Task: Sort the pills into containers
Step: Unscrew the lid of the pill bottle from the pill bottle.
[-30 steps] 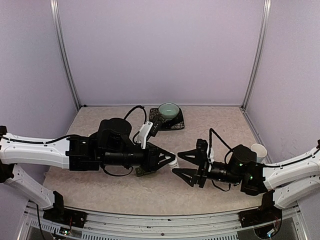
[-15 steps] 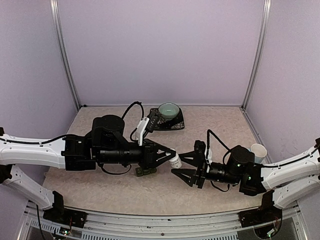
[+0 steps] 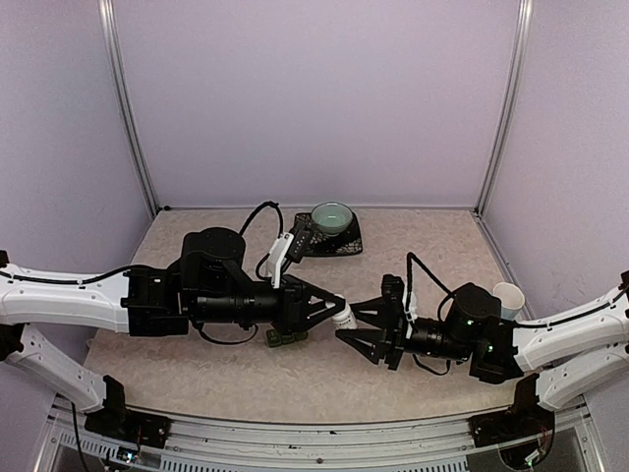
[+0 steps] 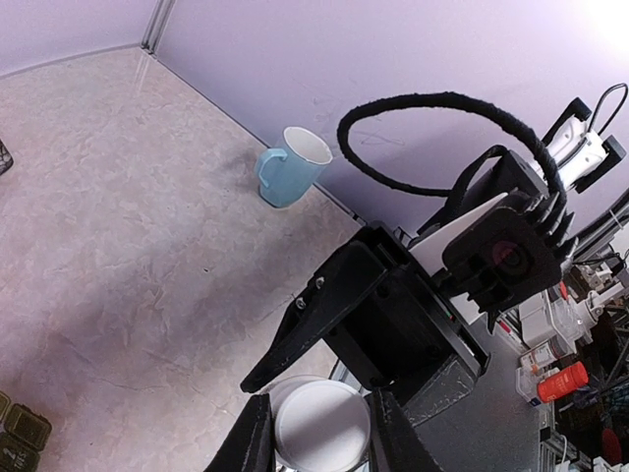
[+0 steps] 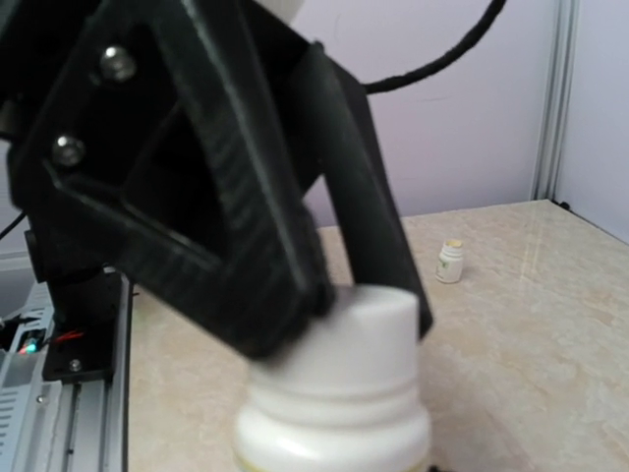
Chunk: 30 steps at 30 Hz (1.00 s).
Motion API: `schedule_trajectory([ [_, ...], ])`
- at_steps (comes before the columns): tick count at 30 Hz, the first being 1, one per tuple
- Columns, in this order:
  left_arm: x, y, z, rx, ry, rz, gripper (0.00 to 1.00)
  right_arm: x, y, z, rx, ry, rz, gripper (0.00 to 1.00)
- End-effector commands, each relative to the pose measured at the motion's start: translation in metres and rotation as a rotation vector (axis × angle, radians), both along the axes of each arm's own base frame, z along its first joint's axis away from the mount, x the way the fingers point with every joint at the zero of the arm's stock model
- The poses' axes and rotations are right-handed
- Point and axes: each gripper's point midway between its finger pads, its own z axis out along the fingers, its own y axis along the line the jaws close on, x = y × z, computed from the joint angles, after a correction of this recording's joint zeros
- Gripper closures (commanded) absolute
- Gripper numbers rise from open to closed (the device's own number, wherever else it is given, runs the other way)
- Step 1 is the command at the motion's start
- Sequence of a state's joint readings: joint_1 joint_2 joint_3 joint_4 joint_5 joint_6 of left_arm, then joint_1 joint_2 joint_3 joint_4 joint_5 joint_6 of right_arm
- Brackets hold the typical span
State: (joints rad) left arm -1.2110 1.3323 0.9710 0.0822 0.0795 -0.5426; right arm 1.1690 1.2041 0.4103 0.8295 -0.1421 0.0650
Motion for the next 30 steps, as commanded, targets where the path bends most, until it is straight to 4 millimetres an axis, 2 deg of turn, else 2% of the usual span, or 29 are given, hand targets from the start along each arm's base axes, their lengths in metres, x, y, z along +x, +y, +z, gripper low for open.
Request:
schedule_trajectory([
  [1,0.0,0.001,0.006,-0.026,-0.005,-0.008,0.88,-0.004,0.004,0.015,0.034,-0.02,0.023,0.57],
  [4,0.0,0.002,0.005,-0.025,-0.004,-0.002,0.88,-0.002,0.006,0.014,0.023,-0.018,0.016,0.69],
  [6,0.001,0.002,0.006,-0.029,-0.005,0.0,0.87,-0.001,0.007,0.013,0.013,-0.019,0.014,0.71],
  [7,0.0,0.002,0.006,-0.03,-0.005,-0.002,0.84,-0.001,0.008,0.012,0.01,-0.016,0.012,0.72],
  [9,0.0,0.003,0.006,-0.03,-0.004,0.0,0.71,0.0,0.008,0.012,0.007,-0.011,0.008,0.73],
  [14,0.004,0.008,0.008,-0.022,-0.022,0.023,0.26,-0.003,0.008,0.011,-0.006,0.022,0.027,0.75],
  [17,0.006,0.01,0.012,-0.024,-0.035,0.025,0.13,-0.008,0.013,0.008,-0.021,0.05,0.067,0.76],
  [21,0.006,0.006,0.015,-0.031,-0.047,0.008,0.11,-0.011,0.021,0.003,-0.036,0.087,0.098,0.76],
  [30,-0.002,-0.001,0.016,-0.043,-0.084,-0.044,0.11,-0.018,0.035,0.001,-0.033,0.139,0.168,0.76],
])
